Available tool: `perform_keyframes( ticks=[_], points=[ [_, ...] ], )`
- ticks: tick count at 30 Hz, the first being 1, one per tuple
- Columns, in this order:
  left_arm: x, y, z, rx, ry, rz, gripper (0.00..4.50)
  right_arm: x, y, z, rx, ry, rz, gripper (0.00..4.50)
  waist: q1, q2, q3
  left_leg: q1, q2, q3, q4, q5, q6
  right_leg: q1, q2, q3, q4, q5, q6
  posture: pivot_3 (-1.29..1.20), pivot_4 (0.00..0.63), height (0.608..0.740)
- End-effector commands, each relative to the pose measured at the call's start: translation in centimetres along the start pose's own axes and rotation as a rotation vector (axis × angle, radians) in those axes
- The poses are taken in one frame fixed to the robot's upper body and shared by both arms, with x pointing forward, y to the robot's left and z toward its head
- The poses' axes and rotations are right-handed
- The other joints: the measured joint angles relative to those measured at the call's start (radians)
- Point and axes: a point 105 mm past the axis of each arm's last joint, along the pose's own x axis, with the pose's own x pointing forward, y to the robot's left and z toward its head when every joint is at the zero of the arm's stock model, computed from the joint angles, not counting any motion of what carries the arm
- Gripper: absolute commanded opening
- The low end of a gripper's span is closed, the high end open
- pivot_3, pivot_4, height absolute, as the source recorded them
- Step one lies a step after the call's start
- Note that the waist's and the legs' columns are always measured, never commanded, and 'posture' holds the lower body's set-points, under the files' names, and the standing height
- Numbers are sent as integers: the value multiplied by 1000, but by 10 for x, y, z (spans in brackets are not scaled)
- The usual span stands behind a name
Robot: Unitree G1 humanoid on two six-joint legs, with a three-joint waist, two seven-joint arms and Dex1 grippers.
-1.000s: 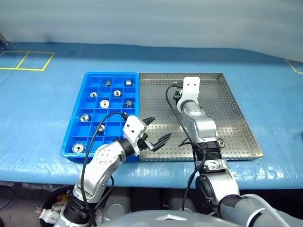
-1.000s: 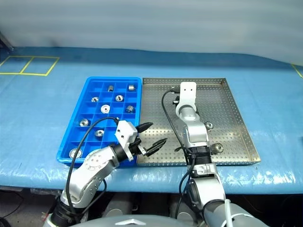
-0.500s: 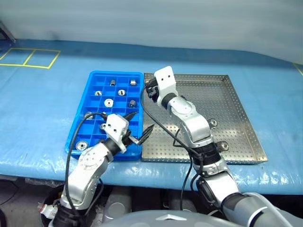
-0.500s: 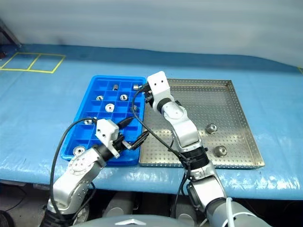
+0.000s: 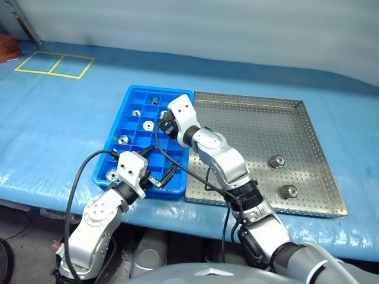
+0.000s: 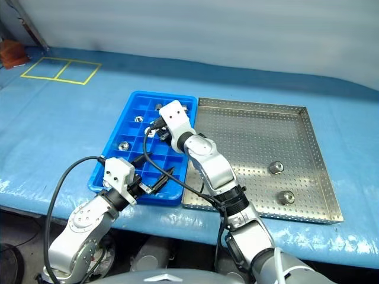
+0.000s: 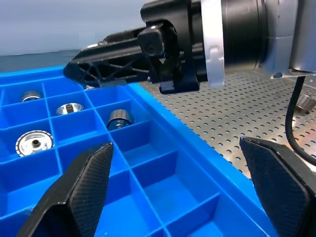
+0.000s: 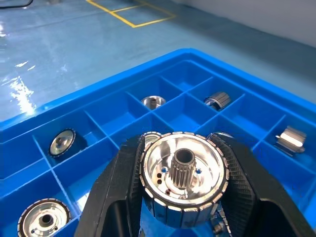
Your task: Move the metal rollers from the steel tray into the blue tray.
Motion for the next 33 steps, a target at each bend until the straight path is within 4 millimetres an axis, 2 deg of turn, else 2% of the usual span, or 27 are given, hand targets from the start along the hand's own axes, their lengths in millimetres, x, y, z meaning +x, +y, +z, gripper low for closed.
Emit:
perform_keyframes(
  ticks=[1, 9, 18, 22, 26, 30, 33],
  points=[
    [-4, -3, 16, 47, -51, -1, 4500, 0, 0, 1, 14, -21, 10, 1718, 12, 0, 0, 0, 0, 0, 0, 0, 0, 0, 0, 0, 0, 0, 0, 476, 150, 740],
    [-5, -4, 15, 47, -46, -16, 4500, -1, 0, -27, 30, 69, 25, 1718, 40, 0, 0, -2, 0, 1, -2, 0, -1, -3, 0, -1, 0, -1, -2, 470, 150, 740],
    [-6, -3, 12, 52, -29, -23, 4500, 2, 2, -31, 84, 75, 42, 1718, 40, 0, 0, -1, 0, 1, -3, 0, -1, -2, 0, -2, 0, -1, -2, 463, 150, 740],
    [-7, -3, 11, 48, -26, -21, 4500, 2, 0, -35, 86, 85, 33, 3090, 41, 0, 0, -1, 0, 1, -3, 0, -1, -2, 0, -2, 0, -1, -2, 463, 150, 740],
    [-6, -5, 10, 41, -22, -37, 4500, -4, -11, -27, 85, 54, -6, 4380, 41, 0, 0, -1, 0, 1, -3, 0, -1, -2, 0, -2, 0, -1, -2, 438, 150, 740],
    [-3, -8, 9, 41, -22, -70, 4500, -14, -30, -18, 94, 18, -89, 4444, 38, 0, 0, -2, 0, 1, -3, 0, -1, -2, 0, -2, -1, -1, -2, 384, 150, 740],
    [3, -12, 9, 34, -24, -113, 4500, -30, -49, -13, 111, -13, -177, 4444, 35, 0, 0, -2, 0, 1, -3, 0, -2, -2, 0, -2, -1, -1, -2, 351, 150, 740]
  ],
)
